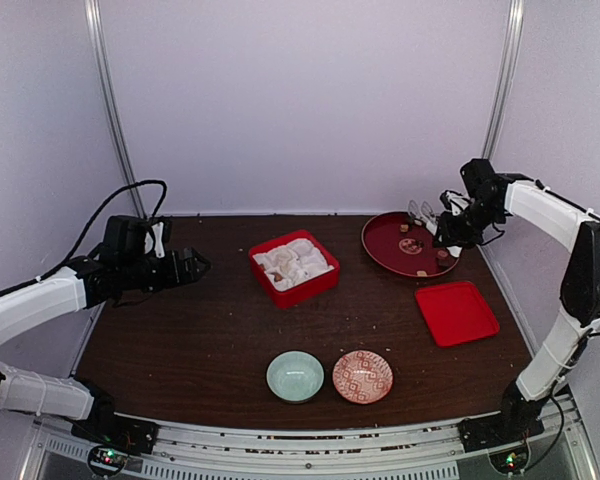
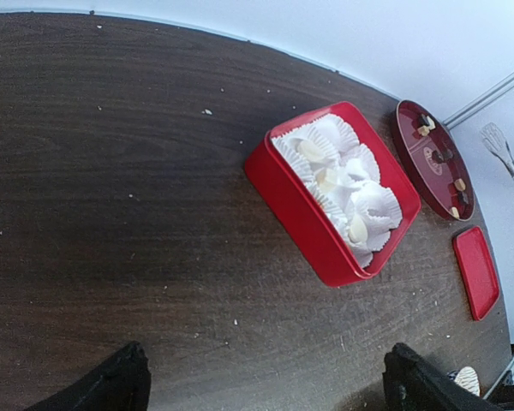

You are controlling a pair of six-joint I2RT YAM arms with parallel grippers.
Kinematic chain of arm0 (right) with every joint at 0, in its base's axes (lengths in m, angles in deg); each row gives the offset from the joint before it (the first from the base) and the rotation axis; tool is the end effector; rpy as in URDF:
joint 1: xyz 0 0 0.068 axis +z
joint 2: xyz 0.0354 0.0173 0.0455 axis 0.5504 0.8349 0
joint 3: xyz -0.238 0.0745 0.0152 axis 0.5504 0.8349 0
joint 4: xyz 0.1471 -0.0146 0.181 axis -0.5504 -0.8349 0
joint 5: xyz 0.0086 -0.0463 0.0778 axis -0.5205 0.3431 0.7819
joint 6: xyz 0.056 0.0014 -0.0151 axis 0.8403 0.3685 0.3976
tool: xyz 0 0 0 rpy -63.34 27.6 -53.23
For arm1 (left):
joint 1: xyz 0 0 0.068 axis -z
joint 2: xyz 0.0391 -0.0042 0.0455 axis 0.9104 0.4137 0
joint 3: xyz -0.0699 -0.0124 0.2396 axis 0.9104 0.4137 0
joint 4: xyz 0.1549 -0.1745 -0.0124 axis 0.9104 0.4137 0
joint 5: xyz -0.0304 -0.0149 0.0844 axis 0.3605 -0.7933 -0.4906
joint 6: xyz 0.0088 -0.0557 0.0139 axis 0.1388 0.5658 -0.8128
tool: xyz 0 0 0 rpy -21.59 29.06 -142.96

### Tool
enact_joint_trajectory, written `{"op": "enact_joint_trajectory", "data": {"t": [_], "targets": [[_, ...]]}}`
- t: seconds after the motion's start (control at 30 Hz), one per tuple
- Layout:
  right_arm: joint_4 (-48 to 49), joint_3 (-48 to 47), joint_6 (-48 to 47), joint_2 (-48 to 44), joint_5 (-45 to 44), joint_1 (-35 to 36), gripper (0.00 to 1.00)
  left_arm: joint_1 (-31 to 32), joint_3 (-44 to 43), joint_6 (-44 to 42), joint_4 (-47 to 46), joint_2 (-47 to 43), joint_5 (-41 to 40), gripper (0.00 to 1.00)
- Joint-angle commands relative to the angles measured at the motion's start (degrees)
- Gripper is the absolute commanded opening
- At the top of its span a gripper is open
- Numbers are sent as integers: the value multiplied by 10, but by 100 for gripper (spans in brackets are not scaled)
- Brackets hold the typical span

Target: Pack the chocolate

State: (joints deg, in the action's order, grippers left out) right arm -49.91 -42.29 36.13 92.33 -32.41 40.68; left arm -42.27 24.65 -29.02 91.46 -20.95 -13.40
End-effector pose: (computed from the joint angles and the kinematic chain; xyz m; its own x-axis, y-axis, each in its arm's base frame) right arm 0.3179 0.0535 0.2686 -0.8995 0.0186 -0.4365 -0.1432 0.9314 0.3347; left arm 0.2132 -0.0978 0.2389 -0.7132 -0.3441 -0.6108 0.0793 0.8261 -0.5579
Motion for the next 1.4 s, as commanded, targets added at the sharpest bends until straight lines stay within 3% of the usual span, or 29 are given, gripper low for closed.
{"op": "enact_joint_trajectory", "data": {"t": [0.0, 0.73, 1.37], "targets": [[36, -14, 3, 15, -29, -37, 34, -4, 1, -1, -17, 5, 2, 98], [7, -239, 2, 267, -15, -39, 31, -6, 6, 1, -17, 12, -8, 98], [-38, -371, 7, 377, -45, -28, 31, -14, 11, 2, -19, 17, -5, 98]]}}
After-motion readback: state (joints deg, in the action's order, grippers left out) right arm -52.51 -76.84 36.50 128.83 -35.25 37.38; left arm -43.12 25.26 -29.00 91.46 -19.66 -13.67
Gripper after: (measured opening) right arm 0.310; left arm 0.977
